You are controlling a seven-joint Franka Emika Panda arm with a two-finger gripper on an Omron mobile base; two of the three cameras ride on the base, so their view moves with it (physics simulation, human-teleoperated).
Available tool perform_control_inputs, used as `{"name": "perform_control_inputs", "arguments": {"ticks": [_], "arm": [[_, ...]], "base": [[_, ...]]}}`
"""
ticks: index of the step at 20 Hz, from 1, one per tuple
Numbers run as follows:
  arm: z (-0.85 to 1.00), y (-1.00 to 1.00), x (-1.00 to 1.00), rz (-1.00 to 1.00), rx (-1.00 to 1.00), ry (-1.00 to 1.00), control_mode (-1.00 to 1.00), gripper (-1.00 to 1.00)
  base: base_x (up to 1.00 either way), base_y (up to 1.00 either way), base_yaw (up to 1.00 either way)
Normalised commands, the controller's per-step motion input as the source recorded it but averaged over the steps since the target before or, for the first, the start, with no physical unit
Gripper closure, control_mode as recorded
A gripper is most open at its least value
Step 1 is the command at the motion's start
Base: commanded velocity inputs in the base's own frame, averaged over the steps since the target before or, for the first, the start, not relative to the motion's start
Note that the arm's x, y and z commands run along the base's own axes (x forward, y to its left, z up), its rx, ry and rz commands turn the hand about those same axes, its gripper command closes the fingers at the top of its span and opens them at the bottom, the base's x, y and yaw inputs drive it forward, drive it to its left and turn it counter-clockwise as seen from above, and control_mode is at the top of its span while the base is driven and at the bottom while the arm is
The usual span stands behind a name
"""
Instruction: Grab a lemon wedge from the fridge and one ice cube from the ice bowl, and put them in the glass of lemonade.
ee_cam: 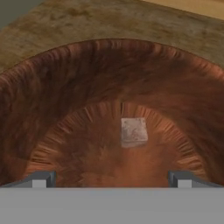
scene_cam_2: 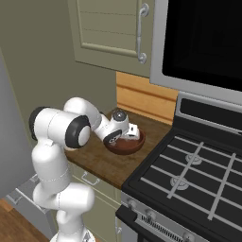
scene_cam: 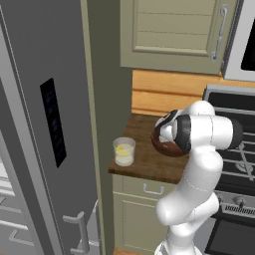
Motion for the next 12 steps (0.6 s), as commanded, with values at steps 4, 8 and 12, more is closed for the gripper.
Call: {"name": "perform_control_inputs", "arguments": {"ticks": [4,8,12], "arm": [[-0.04,-0.01,0.14,0.0,-0.01,0.0,-1.0,-1.0],[-0.06,-0.09,0.17,0.0,-0.02,0.0,-1.0,-1.0],[-0.14,-0.15,0.15,0.0,-0.05,0.0,-1.0,-1.0]], "base": [[0.0,0.0,0.0],[0.0,0.0,0.0],[0.0,0.0,0.0]]}}
